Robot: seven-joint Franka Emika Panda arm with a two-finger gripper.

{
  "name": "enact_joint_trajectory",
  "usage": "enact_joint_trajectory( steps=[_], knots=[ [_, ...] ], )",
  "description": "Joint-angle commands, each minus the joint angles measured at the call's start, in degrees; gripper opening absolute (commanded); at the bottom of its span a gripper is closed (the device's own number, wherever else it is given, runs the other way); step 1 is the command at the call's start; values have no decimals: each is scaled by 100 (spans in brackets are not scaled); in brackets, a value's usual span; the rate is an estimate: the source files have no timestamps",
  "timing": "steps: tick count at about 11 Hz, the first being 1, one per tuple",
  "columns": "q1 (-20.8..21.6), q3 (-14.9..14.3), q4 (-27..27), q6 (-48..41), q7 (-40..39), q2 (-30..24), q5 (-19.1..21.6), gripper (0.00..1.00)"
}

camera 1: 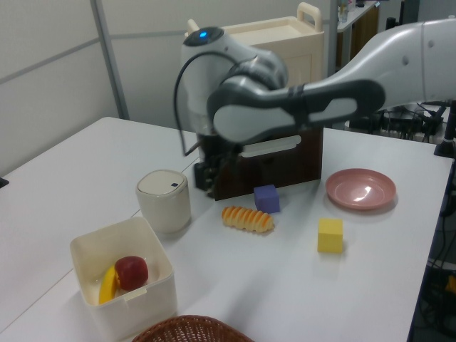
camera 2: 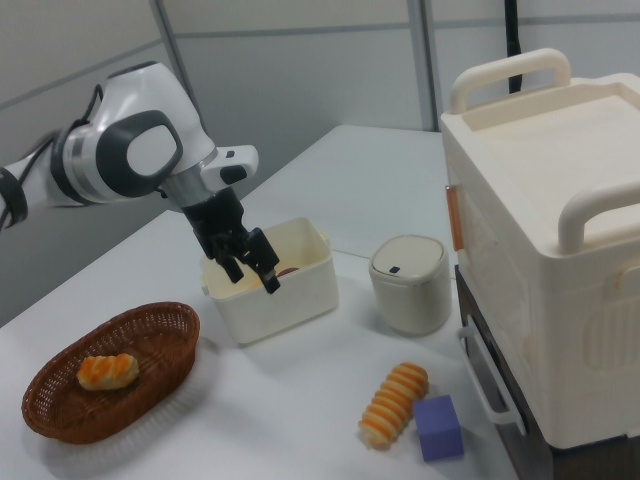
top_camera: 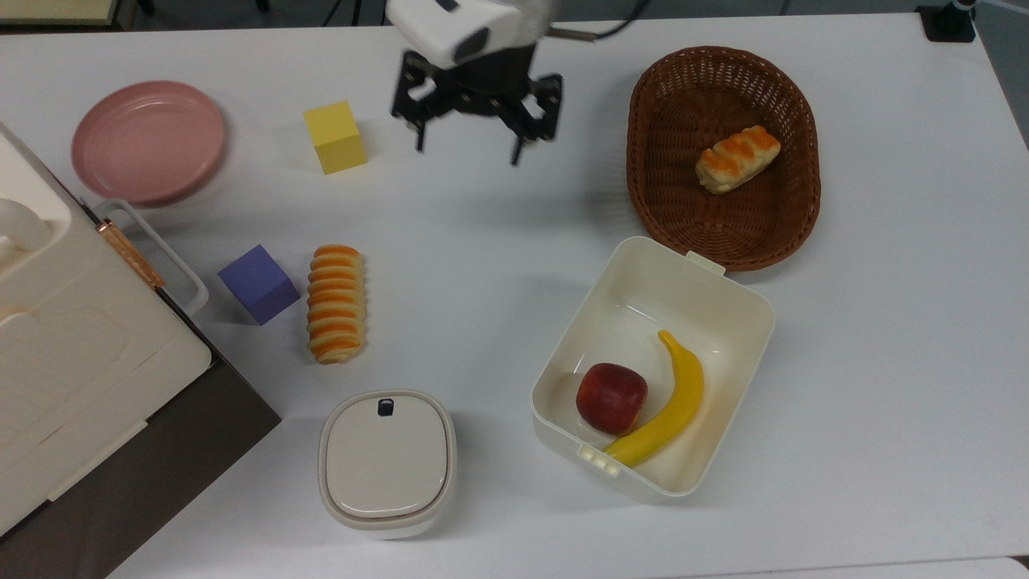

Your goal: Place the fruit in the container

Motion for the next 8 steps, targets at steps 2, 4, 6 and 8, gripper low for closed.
enact_joint_trajectory(
  steps=[2, 4, 6, 8],
  knots=[
    [-615, -2, -682, -646, -869, -883, 893, 100],
    [-766, -2, -710, -768, -1099, -990, 1046, 100],
    [-784, -11, -692, -805, -1100, -981, 1055, 100],
    [-793, -11, -561, -805, -1082, -911, 1055, 100]
  ],
)
